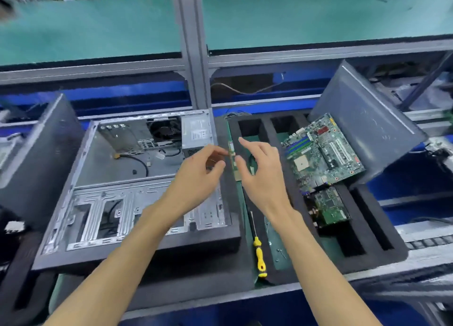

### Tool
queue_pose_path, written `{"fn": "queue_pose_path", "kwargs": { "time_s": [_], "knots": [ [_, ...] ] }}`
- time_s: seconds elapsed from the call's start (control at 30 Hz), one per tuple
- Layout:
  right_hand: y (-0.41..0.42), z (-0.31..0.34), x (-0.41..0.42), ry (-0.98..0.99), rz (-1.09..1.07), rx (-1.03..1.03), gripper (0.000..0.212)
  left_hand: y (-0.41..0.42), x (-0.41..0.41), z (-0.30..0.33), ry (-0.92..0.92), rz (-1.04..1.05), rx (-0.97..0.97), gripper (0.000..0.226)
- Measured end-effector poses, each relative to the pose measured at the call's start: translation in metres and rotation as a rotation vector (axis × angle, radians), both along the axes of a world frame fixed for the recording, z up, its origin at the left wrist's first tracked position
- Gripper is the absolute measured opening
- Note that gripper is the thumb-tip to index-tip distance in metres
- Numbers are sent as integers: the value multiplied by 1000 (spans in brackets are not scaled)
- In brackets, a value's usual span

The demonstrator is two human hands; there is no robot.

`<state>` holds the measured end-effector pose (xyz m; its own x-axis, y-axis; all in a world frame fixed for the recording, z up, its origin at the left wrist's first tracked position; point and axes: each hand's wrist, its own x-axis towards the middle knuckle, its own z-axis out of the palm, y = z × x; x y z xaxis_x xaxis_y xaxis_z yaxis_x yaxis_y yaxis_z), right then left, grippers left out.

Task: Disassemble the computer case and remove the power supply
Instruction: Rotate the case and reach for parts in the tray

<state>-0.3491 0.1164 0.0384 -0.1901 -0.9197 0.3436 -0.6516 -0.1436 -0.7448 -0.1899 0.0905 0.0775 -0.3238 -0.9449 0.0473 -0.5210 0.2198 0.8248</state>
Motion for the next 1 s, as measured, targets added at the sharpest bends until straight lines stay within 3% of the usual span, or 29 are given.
{"fn": "queue_pose_path", "kwargs": {
  "time_s": [0.3, 0.5, 0.67, 0.77, 0.83, 1.0],
  "knots": [
    [-20, 4, 120, 98, 58, 93, 29, -11, 139, 4, -17, 162, -45, 17],
    [-19, 9, 155, 272, -124, 127, 30, -30, 220, -18, -82, 268, -23, 18],
    [-17, -4, 140, 409, -422, 310, 55, -48, 268, -52, -145, 437, -27, 43],
    [-14, -21, 133, 391, -476, 515, 72, -52, 278, -72, -67, 464, 182, 65],
    [-13, -30, 133, 355, -465, 554, 77, -53, 280, -84, 25, 465, 289, 58],
    [-16, -34, 131, 415, -460, 538, 78, -57, 282, -95, 108, 490, 265, 48]
  ]
}}
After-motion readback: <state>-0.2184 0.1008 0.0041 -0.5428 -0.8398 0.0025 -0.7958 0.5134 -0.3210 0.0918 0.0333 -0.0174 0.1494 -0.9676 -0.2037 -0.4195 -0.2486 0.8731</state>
